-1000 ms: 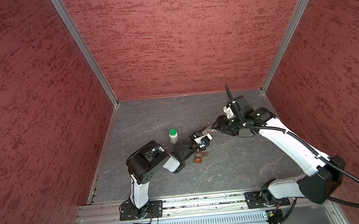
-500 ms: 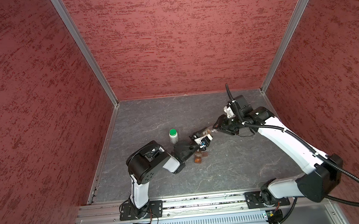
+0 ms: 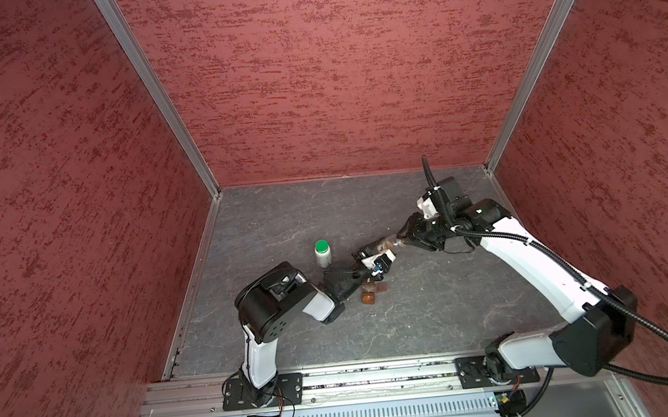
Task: Sort the pills into containers
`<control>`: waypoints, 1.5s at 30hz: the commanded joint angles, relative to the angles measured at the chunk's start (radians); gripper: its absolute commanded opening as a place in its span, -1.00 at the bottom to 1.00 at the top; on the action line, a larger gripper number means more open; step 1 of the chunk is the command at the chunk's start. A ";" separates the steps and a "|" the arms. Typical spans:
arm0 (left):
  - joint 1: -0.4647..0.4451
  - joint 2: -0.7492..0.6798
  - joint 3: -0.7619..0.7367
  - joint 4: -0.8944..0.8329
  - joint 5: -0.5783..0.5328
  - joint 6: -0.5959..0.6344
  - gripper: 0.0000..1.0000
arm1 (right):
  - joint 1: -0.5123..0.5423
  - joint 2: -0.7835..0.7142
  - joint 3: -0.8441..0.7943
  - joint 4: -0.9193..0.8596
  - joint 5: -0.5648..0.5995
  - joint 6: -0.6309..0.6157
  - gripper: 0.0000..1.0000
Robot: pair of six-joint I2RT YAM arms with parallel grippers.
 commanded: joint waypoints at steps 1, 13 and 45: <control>-0.007 -0.001 0.001 0.043 0.020 0.002 -1.00 | -0.003 0.001 -0.008 0.038 -0.029 0.011 -0.06; -0.007 -0.008 -0.005 0.043 0.040 -0.005 -1.00 | -0.005 0.006 0.012 0.003 -0.031 -0.042 -0.30; 0.075 -0.244 -0.177 -0.111 0.458 -0.273 -1.00 | 0.052 -0.119 0.008 -0.109 -0.181 -1.122 -0.62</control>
